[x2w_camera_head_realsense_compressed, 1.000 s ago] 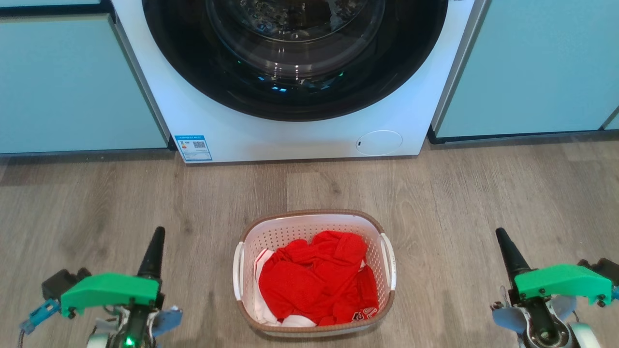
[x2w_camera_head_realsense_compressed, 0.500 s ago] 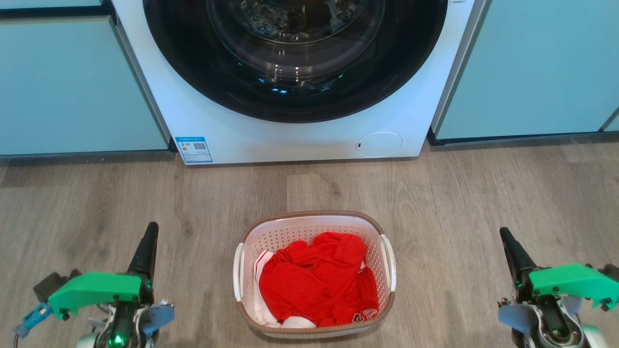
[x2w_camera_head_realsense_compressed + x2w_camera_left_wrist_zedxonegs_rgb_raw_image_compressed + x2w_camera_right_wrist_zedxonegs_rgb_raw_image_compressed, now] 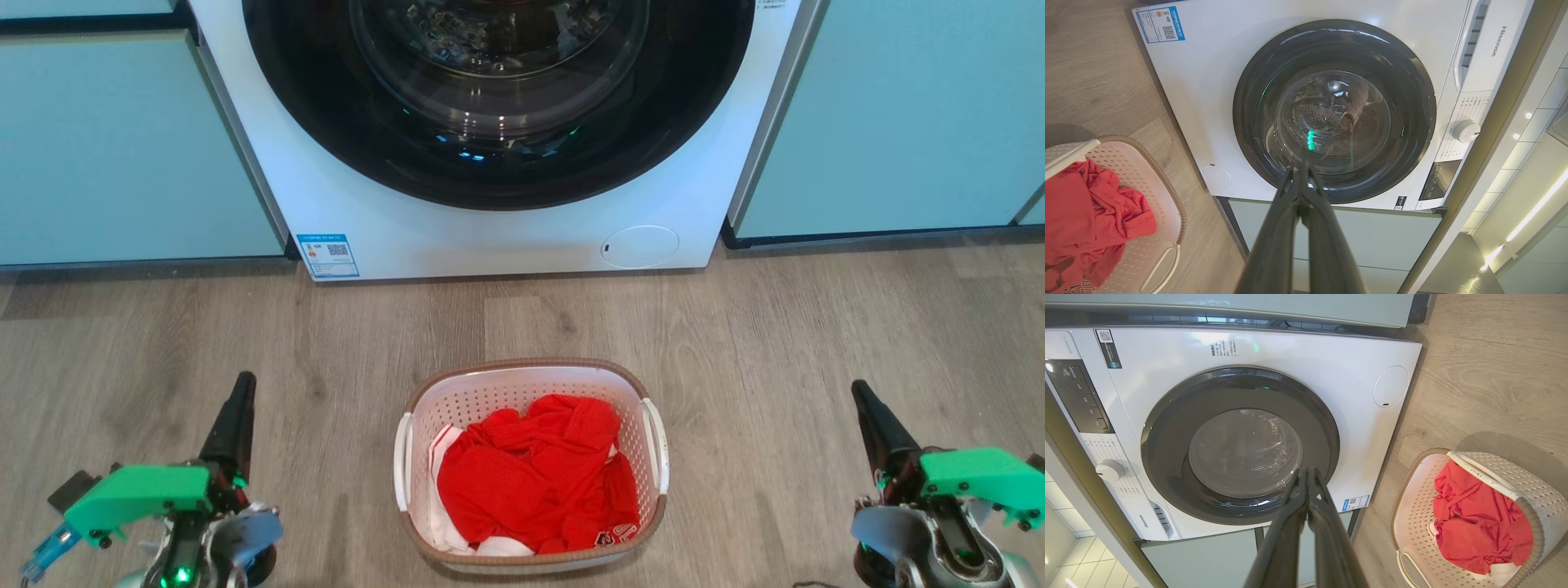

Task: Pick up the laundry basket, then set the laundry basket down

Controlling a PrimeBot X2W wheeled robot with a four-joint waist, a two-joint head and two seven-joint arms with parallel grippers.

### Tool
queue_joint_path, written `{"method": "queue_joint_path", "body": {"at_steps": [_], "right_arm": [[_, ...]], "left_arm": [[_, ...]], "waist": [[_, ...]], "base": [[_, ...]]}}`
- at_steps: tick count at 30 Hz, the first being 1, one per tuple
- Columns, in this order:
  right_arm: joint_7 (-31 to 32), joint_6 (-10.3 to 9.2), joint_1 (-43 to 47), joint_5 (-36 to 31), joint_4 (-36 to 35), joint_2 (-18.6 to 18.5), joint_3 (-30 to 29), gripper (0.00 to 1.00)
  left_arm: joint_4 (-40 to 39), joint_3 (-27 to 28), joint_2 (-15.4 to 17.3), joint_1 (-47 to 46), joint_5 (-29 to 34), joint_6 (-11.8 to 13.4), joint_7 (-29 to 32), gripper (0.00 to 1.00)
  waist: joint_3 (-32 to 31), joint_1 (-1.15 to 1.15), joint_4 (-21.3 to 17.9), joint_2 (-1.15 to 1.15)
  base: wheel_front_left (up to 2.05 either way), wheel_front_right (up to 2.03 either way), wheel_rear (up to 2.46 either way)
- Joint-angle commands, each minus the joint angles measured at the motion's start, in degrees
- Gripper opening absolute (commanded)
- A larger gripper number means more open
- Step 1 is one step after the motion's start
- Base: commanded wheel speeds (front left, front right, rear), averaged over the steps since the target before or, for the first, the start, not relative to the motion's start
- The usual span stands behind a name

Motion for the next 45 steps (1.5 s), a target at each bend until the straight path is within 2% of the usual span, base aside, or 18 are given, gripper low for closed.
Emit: {"method": "queue_joint_path", "body": {"at_steps": [1, 45], "right_arm": [[0.7, 0.41, -3.5, 1.6, -1.8, -0.5, 0.8, 0.00], [1.4, 0.41, -3.6, 0.9, -1.8, 0.1, -0.1, 0.00]], "left_arm": [[-1.9, 2.6, 0.7, -3.6, -1.5, -0.7, 0.5, 0.00], [-1.9, 3.2, 0.3, -3.6, -1.1, -0.7, 0.9, 0.00]], "waist": [[0.0, 0.00, 0.0, 0.00], [0.0, 0.00, 0.0, 0.00]], "base": [[0.00, 0.00, 0.00], [0.00, 0.00, 0.00]]}}
